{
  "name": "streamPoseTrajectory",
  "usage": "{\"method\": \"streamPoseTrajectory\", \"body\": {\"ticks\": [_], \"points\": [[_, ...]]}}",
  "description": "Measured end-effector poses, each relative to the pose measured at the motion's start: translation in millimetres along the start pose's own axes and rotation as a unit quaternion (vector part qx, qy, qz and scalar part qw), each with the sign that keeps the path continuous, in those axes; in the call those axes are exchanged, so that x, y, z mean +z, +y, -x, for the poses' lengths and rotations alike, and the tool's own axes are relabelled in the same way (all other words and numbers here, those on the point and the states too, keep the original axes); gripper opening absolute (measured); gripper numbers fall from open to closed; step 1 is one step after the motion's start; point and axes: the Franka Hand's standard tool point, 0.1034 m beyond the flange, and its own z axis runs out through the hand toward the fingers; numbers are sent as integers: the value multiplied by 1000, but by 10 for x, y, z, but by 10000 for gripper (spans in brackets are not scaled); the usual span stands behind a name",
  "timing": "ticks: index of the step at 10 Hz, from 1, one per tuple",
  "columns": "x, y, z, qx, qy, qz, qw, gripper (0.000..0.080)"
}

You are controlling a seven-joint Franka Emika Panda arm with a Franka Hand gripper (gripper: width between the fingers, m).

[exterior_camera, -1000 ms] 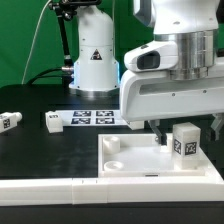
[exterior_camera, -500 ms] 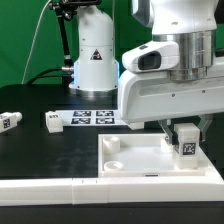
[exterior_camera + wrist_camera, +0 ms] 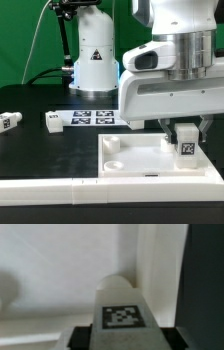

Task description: Assemble one leg

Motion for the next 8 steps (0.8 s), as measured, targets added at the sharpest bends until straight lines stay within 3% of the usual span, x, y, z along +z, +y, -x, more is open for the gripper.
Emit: {"method": "streamPoseTrajectory", "body": {"ticks": [2,4,8], "points": [[9,1,21,134,1,3,991,291],[13,6,19,251,0,-4,968,291],[29,-37,43,496,-7,-16,868,291]]}}
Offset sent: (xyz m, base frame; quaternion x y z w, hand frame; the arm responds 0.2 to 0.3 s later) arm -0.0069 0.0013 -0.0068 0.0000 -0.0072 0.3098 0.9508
